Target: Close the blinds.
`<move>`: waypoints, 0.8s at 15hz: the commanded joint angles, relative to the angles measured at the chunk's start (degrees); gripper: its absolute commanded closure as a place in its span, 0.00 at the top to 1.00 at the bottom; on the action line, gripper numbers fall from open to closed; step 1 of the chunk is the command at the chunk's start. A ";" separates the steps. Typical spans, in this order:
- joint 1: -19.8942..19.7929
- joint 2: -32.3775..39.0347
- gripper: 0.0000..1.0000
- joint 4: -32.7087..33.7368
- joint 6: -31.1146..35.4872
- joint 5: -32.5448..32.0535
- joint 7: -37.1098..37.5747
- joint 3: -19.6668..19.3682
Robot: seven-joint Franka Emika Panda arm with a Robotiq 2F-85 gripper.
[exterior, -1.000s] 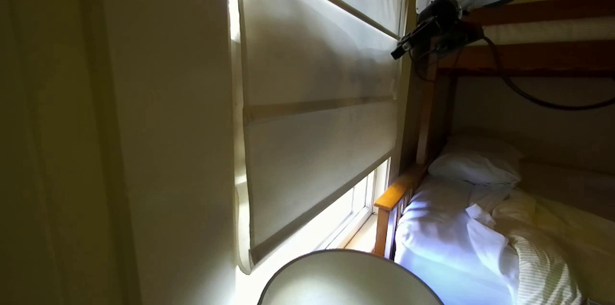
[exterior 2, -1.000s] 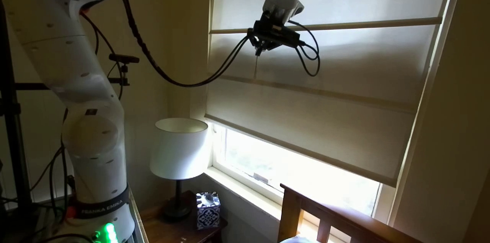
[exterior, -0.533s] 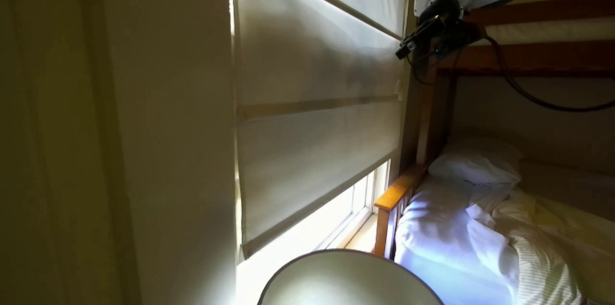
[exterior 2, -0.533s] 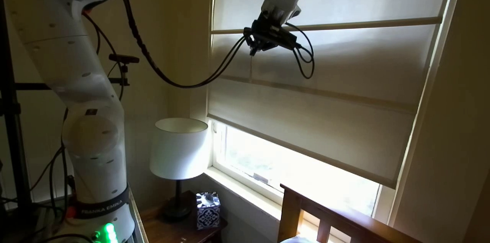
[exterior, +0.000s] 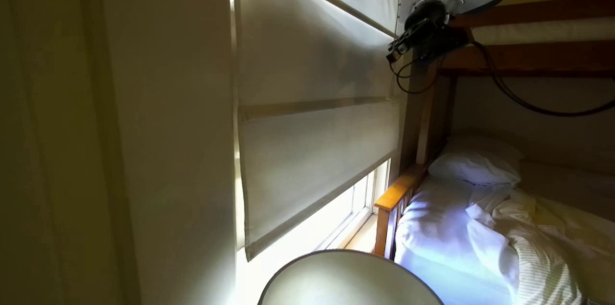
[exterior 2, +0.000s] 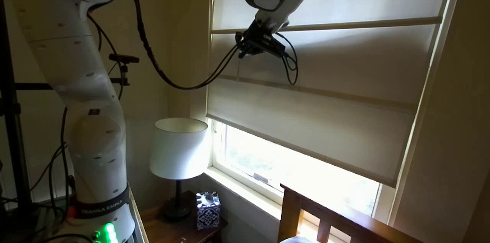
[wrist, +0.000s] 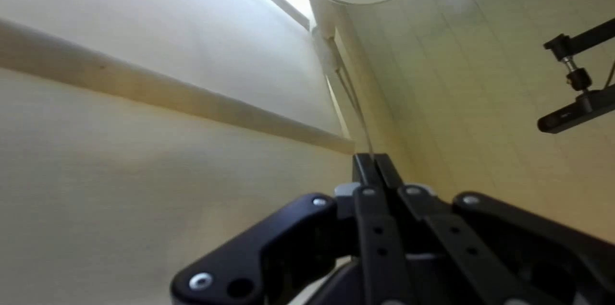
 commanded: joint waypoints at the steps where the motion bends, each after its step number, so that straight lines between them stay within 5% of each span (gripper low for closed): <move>1: 1.57 1.84 0.01 -2.77 -4.89 1.58 -1.63 1.83; 3: 1.31 3.88 0.01 -0.34 -9.41 1.58 -1.59 1.59; 6: -1.91 0.26 0.01 -0.36 -0.41 2.28 -2.38 0.44; 12: -5.47 -3.70 0.01 7.55 3.71 6.41 -1.16 -4.20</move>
